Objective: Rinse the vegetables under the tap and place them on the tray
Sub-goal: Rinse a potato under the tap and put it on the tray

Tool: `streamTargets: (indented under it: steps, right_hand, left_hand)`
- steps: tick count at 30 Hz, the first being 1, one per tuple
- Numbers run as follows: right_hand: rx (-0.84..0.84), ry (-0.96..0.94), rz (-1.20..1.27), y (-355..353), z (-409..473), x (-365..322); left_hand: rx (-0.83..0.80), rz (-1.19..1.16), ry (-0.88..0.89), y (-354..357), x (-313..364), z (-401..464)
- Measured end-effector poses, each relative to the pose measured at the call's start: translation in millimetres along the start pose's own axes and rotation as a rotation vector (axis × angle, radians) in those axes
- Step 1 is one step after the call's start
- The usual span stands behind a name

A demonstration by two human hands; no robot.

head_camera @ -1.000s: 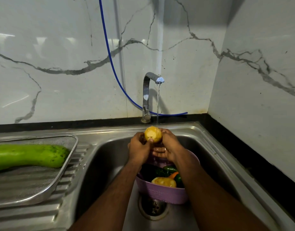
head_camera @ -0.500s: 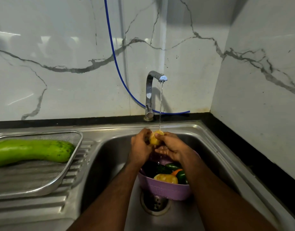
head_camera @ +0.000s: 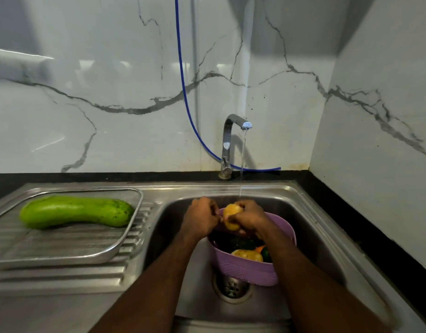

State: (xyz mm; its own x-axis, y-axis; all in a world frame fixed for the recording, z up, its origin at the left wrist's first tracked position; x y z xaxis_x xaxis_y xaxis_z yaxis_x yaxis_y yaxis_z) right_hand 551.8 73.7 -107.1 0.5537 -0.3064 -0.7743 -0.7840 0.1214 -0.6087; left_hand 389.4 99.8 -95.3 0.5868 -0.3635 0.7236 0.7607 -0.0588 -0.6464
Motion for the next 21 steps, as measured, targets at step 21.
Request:
streamTargets:
  steps: [21]
  right_hand:
    - [-0.049, -0.09, 0.241, 23, -46, -84]
  left_hand:
    - [0.113, 0.307, 0.059, -242, -34, -74]
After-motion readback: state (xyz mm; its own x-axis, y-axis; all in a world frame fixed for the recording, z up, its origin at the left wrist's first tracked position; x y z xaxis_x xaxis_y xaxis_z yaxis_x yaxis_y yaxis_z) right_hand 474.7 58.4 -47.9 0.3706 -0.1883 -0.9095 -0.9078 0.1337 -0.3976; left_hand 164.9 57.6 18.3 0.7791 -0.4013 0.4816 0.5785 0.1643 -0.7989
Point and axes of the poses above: each hand's wrist, its own z-axis towards the middle knuckle, its own y-axis out of the palm, x = y × z, the point moved 3 cm from there along z, towards the middle knuckle, and after that the axes turned 8 degrees about -z, right-handed, at the moved point
